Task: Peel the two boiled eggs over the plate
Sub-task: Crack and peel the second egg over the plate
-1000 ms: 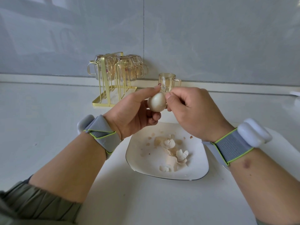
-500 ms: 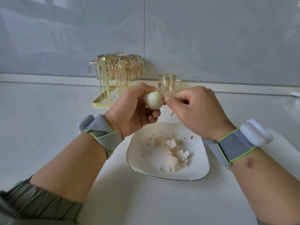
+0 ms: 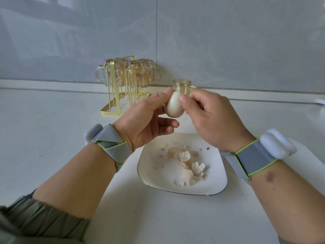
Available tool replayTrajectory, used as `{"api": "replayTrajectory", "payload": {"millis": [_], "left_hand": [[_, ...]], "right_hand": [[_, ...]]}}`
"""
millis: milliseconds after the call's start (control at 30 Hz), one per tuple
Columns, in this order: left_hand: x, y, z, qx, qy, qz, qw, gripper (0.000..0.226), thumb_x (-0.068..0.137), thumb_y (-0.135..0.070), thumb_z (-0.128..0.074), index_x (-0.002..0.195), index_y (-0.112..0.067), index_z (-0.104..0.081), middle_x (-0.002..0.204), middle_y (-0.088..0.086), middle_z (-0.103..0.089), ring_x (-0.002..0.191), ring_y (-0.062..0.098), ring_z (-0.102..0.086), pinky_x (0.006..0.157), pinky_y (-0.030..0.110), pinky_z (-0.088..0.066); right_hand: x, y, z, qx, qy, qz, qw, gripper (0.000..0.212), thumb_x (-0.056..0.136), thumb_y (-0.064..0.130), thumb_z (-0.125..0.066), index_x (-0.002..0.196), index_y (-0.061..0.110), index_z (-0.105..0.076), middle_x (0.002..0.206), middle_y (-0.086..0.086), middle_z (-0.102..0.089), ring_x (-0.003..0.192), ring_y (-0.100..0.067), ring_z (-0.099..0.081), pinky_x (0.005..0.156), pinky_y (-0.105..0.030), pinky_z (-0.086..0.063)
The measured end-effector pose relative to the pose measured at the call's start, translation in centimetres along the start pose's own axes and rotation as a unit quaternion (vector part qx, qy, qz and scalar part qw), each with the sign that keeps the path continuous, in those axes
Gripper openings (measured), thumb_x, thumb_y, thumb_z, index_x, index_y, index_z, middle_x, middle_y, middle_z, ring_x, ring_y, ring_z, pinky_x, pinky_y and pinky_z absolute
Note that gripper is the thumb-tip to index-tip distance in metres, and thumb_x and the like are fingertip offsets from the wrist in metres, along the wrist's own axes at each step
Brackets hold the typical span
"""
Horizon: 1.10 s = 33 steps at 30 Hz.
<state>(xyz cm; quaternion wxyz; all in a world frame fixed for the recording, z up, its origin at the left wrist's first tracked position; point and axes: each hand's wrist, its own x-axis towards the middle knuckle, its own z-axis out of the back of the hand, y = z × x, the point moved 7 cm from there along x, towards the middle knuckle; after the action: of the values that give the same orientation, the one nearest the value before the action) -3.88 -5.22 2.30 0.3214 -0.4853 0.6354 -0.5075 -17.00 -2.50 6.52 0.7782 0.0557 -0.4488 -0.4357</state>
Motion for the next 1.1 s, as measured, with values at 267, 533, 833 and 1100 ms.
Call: {"api": "replayTrajectory", "payload": {"millis": [267,533,833,1100], "left_hand": [[-0.08,-0.08,-0.25,-0.011,0.009,-0.015,1.000,0.032,0.090,-0.035,-0.060,0.107,-0.009,-0.049,0.077,0.012,-0.061,0.058,0.021,-0.057,0.053,0.026,-0.051],[0.05,0.20,0.09,-0.028,-0.001,0.000,1.000,0.028,0.096,-0.029,-0.055,0.108,-0.004,-0.061,0.077,0.013,-0.060,0.058,0.022,-0.055,0.052,0.028,-0.049],[0.00,0.23,0.61,-0.008,-0.032,0.006,0.999,0.014,0.094,-0.021,-0.053,0.092,-0.008,-0.059,0.084,0.017,-0.053,0.055,0.023,-0.046,0.052,0.028,-0.038],[0.09,0.45,0.20,-0.018,-0.018,0.015,1.000,0.023,0.097,-0.026,-0.054,0.102,-0.005,-0.062,0.073,0.012,-0.057,0.056,0.020,-0.049,0.052,0.027,-0.044]], "right_hand": [[-0.05,0.22,0.06,-0.016,-0.005,0.009,1.000,0.037,0.102,0.030,-0.044,0.075,0.005,-0.049,0.056,-0.008,-0.051,0.057,-0.029,-0.047,0.055,-0.042,-0.040],[0.01,0.21,0.22,-0.041,-0.017,0.004,0.999,0.029,0.096,0.018,-0.046,0.067,0.016,-0.049,0.051,0.003,-0.044,0.053,-0.024,-0.044,0.050,-0.036,-0.035],[0.12,-0.18,0.90,-0.043,-0.044,-0.025,0.998,0.047,0.089,0.022,-0.058,0.051,0.011,-0.034,0.047,-0.001,-0.031,0.049,-0.016,-0.029,0.048,-0.033,-0.031],[-0.07,0.11,0.01,0.000,-0.002,-0.011,1.000,0.050,0.096,0.048,-0.055,0.056,0.021,-0.041,0.047,0.007,-0.036,0.048,-0.011,-0.037,0.049,-0.026,-0.030]]}}
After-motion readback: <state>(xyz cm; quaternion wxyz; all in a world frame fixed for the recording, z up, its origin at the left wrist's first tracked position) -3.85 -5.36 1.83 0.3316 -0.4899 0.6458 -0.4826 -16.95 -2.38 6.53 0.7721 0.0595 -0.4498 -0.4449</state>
